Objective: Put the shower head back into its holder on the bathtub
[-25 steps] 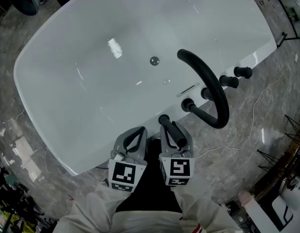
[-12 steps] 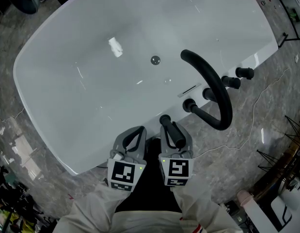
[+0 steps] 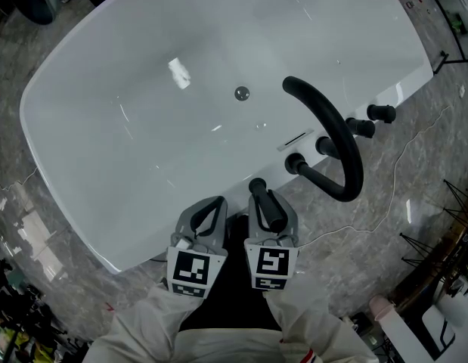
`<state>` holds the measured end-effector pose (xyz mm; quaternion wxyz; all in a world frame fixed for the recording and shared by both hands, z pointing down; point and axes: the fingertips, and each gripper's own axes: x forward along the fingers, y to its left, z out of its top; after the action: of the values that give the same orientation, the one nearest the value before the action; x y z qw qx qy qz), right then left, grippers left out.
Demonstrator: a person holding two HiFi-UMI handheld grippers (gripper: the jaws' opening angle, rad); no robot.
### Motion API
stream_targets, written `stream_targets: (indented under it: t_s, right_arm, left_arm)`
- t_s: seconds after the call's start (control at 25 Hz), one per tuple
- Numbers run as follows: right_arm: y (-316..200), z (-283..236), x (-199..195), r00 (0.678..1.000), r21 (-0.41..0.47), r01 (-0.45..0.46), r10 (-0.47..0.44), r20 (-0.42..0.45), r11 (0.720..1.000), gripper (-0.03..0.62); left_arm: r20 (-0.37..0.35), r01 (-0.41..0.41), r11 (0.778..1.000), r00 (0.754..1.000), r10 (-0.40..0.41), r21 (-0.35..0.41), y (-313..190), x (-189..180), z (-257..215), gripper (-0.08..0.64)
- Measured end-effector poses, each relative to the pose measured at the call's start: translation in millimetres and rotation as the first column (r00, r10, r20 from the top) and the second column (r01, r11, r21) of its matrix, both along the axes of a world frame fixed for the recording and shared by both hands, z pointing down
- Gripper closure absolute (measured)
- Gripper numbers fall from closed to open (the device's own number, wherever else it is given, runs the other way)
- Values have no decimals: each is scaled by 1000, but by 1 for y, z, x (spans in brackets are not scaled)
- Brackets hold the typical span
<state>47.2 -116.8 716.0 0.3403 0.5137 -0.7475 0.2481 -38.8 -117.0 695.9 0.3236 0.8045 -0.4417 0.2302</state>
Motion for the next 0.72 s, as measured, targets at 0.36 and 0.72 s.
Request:
stream_targets:
  t_s: [0.36, 0.72]
  right_arm:
    - [0, 0, 1, 1000, 5, -16, 16, 5, 1000, 454]
    - [-2, -1, 5, 995, 4, -84, 84, 55, 996, 443]
  left_arm:
    - [-1, 5, 1000, 1000, -5, -7, 8, -3, 2, 560]
    - [-20, 11, 1000, 1000, -11, 2, 14, -7, -2, 560]
